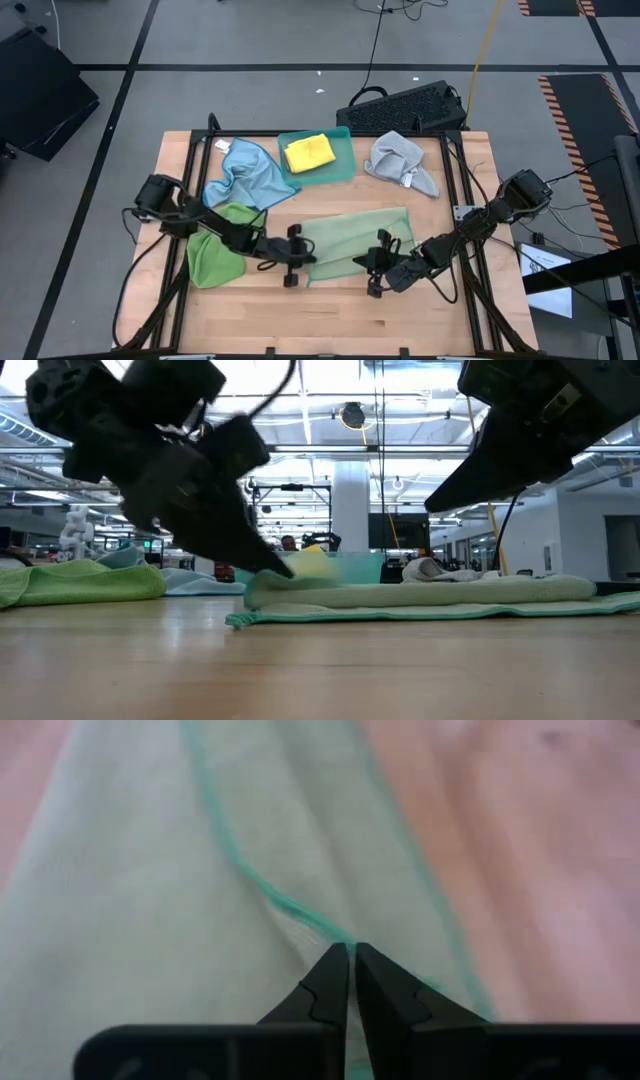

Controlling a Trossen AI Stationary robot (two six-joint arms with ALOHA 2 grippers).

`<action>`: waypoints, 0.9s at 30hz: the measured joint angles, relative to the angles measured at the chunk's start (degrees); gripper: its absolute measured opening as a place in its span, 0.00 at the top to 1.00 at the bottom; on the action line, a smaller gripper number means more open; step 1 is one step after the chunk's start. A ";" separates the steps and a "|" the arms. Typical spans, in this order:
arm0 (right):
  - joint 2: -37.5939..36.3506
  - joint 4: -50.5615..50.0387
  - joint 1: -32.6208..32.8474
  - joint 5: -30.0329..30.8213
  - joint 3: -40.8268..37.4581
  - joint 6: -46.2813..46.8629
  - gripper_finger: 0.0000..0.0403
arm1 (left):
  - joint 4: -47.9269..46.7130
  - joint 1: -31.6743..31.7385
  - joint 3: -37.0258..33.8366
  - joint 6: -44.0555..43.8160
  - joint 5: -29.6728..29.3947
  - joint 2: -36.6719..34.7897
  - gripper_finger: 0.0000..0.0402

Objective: Fold microfiber towels
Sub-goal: Fold the light green microfiber cloth

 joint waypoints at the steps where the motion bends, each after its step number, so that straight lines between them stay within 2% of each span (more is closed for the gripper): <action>1: 0.00 0.30 0.00 0.44 0.00 0.00 1.00 | 0.90 -0.57 -0.04 1.07 0.15 -0.03 0.94; 5: 0.00 1.07 -0.31 2.19 0.02 1.92 1.00 | 5.00 -2.22 -0.02 4.09 2.01 0.28 0.94; 14: 0.00 4.72 -2.70 10.37 0.02 10.54 1.00 | 3.21 -5.65 -0.04 7.30 3.14 0.44 0.94; 19: 0.00 10.61 -6.01 10.28 0.02 10.13 1.00 | 2.29 -7.38 -0.07 9.75 2.92 -0.45 0.94; 22: 0.00 10.66 -8.44 8.50 0.02 10.25 1.00 | 1.06 -8.94 -0.05 11.02 -1.10 -4.48 0.94; 27: 0.00 9.12 -11.63 2.74 0.02 10.12 1.00 | -14.33 -10.21 -0.09 9.17 -17.54 -13.28 0.94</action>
